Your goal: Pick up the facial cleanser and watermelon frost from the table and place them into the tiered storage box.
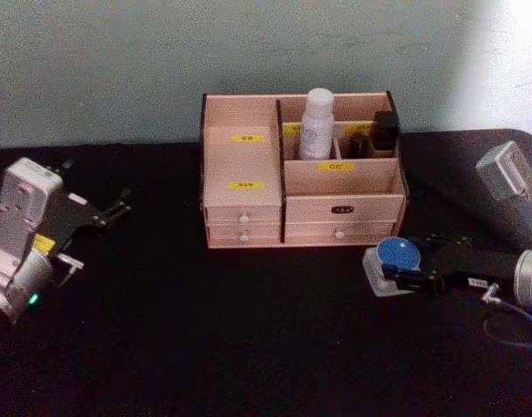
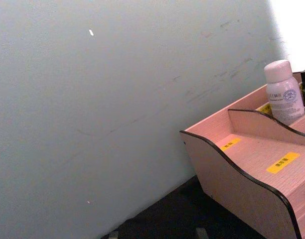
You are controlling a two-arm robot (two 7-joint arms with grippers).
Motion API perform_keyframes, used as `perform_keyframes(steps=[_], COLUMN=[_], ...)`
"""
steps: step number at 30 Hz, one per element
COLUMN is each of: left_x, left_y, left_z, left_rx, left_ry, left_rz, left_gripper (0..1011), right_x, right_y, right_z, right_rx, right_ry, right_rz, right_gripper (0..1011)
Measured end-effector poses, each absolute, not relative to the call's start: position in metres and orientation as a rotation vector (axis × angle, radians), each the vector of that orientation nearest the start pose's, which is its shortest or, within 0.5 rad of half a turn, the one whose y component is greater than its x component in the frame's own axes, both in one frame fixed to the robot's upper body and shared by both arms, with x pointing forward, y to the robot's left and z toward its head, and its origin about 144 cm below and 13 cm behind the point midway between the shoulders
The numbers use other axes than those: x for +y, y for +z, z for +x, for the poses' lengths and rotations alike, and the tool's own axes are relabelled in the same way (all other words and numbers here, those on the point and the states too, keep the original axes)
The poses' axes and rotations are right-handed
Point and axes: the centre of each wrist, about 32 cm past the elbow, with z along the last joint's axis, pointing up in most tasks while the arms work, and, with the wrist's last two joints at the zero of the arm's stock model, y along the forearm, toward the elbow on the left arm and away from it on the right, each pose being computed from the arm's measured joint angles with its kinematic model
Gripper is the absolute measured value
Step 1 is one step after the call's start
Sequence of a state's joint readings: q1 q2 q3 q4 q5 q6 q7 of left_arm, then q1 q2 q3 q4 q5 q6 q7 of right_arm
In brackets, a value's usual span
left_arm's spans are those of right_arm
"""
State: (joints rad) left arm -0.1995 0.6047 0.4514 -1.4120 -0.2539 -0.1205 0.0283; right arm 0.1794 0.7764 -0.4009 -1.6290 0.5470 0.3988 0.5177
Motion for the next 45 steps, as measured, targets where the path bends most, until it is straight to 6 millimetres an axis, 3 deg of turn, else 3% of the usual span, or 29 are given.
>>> perform_keyframes(steps=[7,21,45], left_x=[0.310,0.310,0.310], left_y=[1.140,1.140,1.140], left_z=[0.489,0.489,0.489], left_rx=[-0.285,-0.285,-0.285], left_ry=[1.248,1.248,1.248], left_rz=[0.304,0.304,0.305], left_gripper=[1001,1001,1001], right_x=[-0.328,-0.290,-0.236], right_y=[1.220,1.241,1.250], right_z=[0.490,0.523,0.579], right_rx=[0.175,0.078,0.014], right_ry=[-0.701,-0.576,-0.517], right_rz=[-0.451,-0.390,-0.353], right_gripper=[705,705,705])
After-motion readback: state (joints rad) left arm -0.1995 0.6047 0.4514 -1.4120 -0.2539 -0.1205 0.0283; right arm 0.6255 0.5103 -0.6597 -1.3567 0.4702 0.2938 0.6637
